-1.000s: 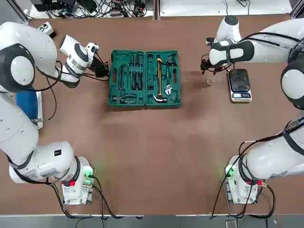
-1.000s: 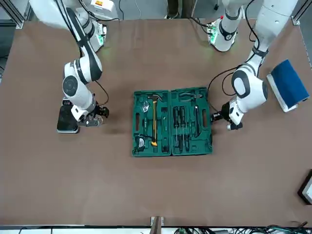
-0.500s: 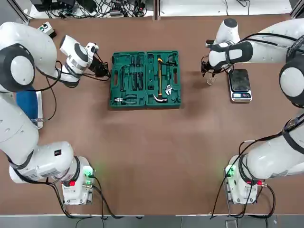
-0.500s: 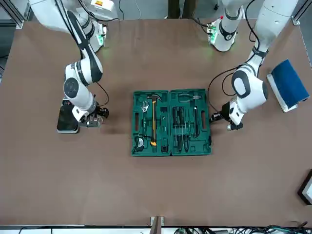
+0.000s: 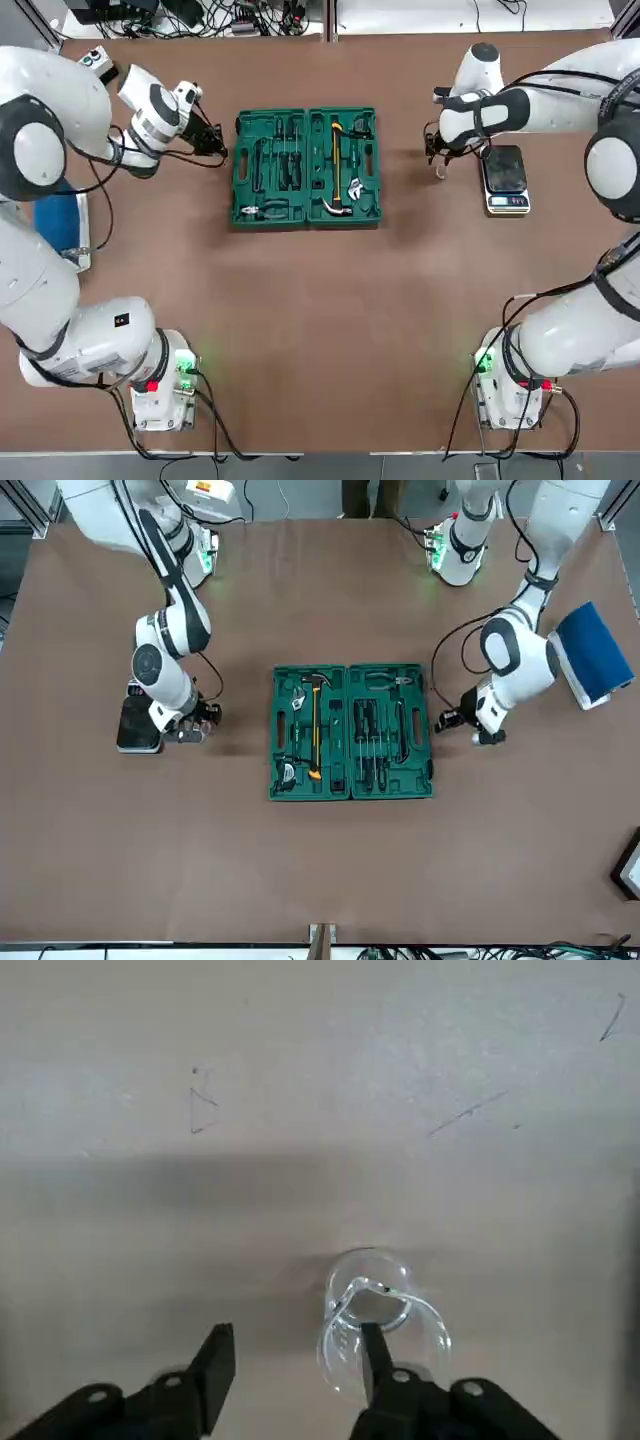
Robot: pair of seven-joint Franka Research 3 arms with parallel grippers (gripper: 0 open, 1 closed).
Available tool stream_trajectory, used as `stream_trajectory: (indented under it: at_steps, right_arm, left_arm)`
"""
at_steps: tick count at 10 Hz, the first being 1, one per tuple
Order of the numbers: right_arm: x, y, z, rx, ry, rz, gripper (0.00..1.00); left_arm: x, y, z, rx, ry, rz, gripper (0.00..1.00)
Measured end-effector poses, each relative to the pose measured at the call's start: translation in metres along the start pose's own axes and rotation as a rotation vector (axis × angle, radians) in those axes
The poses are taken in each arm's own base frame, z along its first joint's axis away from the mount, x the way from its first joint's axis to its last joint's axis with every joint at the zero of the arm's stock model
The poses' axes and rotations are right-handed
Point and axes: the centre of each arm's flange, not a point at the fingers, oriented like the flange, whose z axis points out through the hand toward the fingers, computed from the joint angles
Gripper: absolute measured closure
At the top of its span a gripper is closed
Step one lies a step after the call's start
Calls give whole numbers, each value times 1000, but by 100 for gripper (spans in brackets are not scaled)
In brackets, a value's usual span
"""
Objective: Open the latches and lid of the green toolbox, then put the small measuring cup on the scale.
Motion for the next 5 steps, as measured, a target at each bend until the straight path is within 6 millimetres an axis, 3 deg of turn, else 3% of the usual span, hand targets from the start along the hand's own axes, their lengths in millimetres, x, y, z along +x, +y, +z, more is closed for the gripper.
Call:
stream_trajectory:
  at_steps: [2, 3, 4, 5]
  right_arm:
    - [2, 4, 0, -4, 5, 1, 45]
    - [3, 7, 1, -10, 9, -2, 50]
    - [4, 10, 2, -11, 10, 1, 52]
    - [4, 11, 3, -11, 9, 3, 60]
  left_arm:
    - [11, -20, -47, 72, -69, 107, 99]
    - [21, -27, -84, 115, -130, 138, 99]
    - [34, -22, -127, 160, -191, 147, 99]
    - [48, -4, -170, 211, -227, 150, 97]
